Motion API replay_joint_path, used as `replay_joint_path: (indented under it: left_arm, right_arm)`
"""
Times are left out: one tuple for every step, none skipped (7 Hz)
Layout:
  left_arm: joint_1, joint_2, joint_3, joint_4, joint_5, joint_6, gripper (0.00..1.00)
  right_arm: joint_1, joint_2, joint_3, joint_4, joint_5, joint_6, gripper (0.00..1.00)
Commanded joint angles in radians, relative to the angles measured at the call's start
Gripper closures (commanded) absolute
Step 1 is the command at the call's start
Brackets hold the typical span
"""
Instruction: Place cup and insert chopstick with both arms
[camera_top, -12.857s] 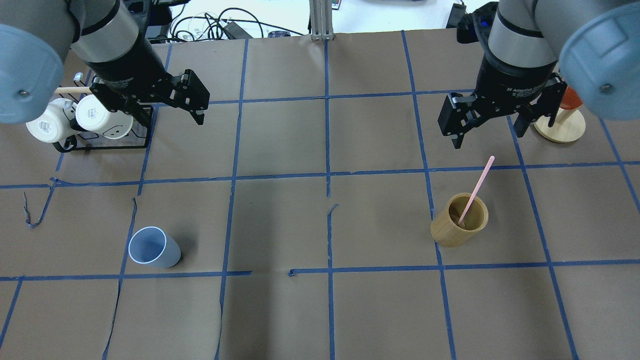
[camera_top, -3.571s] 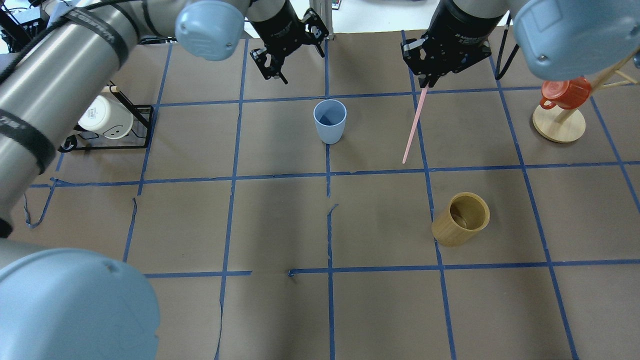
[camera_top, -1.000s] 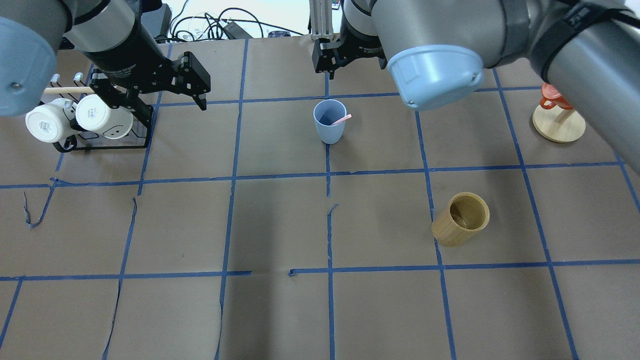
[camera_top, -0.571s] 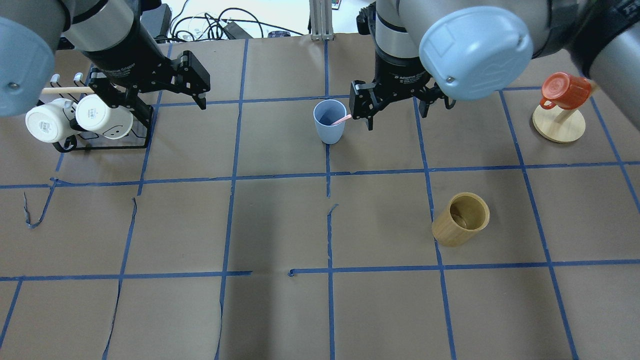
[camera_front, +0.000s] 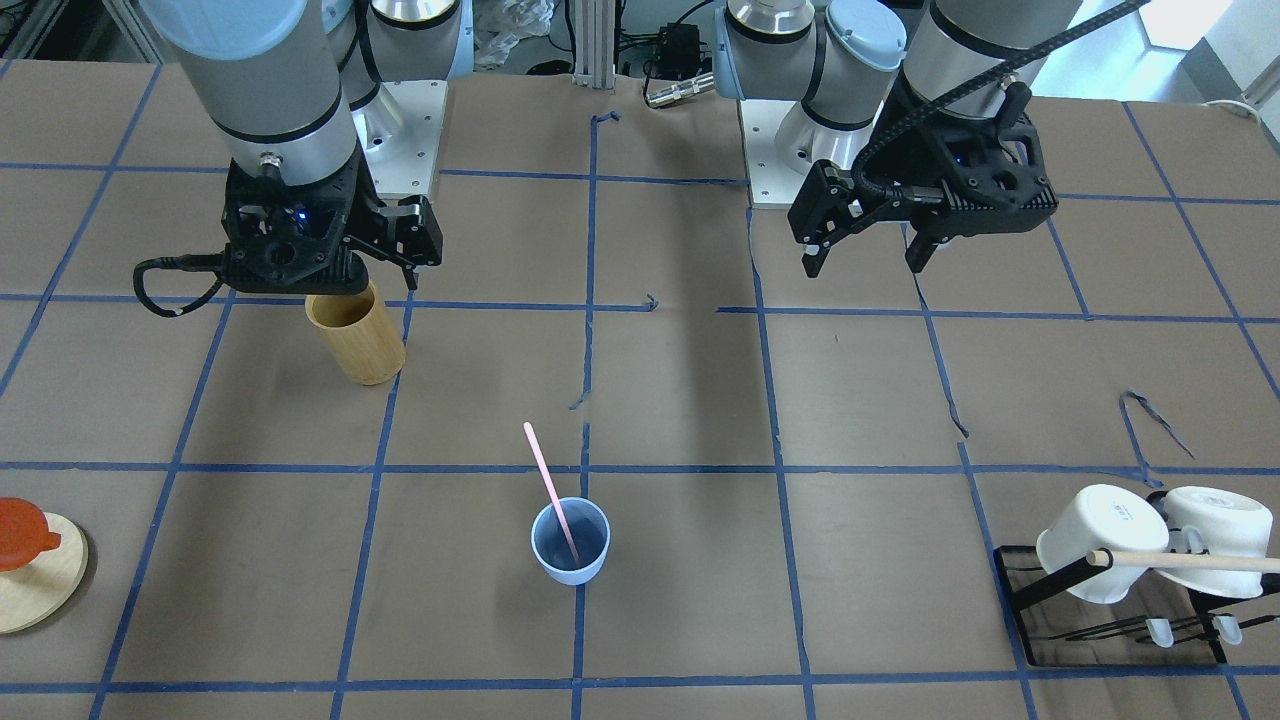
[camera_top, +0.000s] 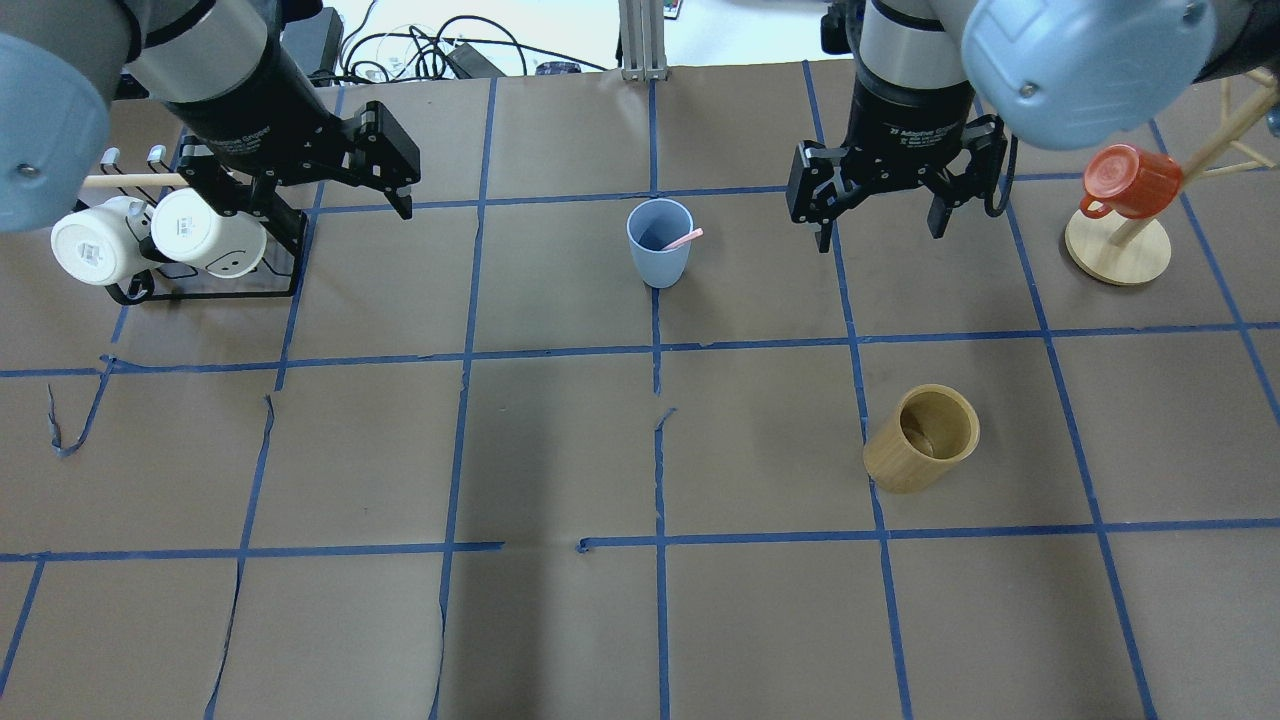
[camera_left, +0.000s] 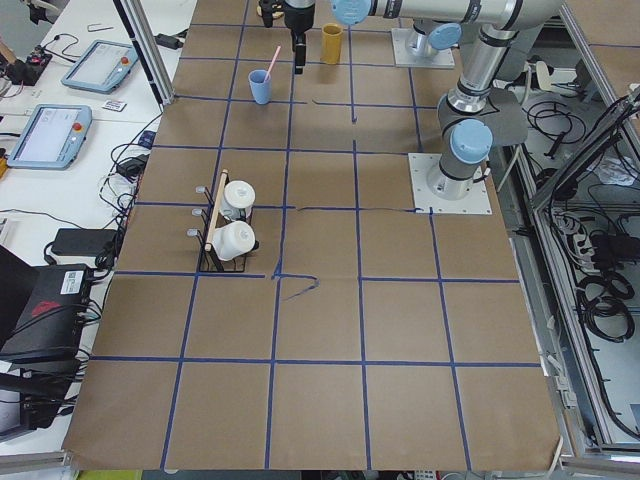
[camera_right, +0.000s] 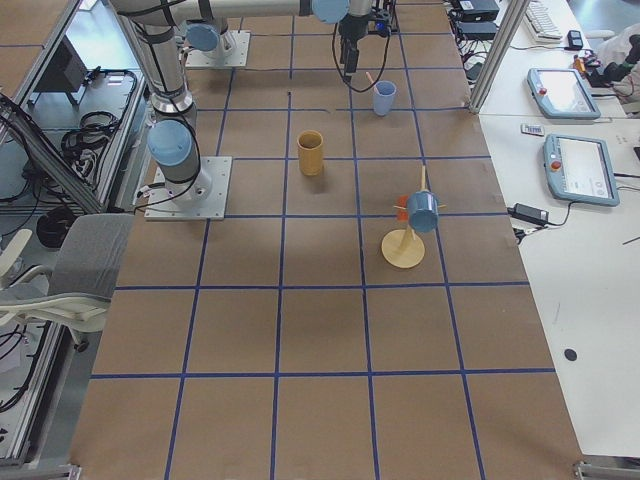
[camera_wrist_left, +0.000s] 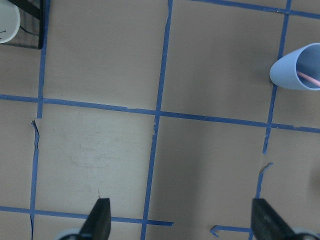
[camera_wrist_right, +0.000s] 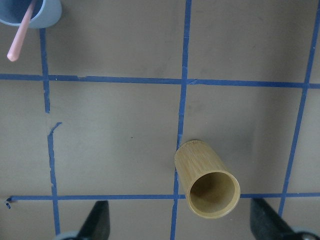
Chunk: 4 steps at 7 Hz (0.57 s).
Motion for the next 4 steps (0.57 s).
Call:
replay_joint_path:
  left_arm:
    - [0.002, -0.001, 0.003, 0.001, -0.001, 0.002, 0.00]
    - [-0.001, -0.003, 0.000, 0.001, 0.002, 0.000, 0.00]
    - [0.001, -0.003, 0.000, 0.001, 0.000, -0.006, 0.00]
    - [0.001, 0.000, -0.002, 0.001, 0.000, -0.005, 0.00]
  right_arm:
    - [-0.033, -0.017, 0.000, 0.017, -0.001, 0.003, 0.00]
    - [-0.036, -0.020, -0.001, 0.027, -0.001, 0.008, 0.00]
    - [-0.039, -0.021, -0.001, 0.035, -0.004, 0.024, 0.00]
    - [-0.039, -0.032, -0.001, 0.034, 0.006, 0.023, 0.00]
